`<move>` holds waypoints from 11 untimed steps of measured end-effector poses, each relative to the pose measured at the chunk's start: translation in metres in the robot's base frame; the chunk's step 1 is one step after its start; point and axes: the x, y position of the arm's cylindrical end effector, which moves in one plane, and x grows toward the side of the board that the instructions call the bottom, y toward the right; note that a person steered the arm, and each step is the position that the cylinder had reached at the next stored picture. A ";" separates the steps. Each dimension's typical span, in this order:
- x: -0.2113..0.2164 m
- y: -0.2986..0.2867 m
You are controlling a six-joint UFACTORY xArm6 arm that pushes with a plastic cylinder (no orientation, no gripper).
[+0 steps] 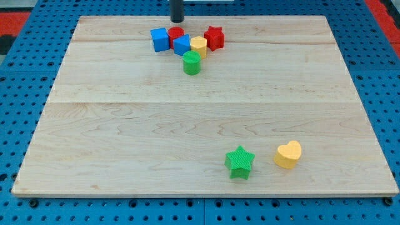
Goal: Adjust the blue cube green circle to the group of blocks
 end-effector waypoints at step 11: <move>0.168 0.037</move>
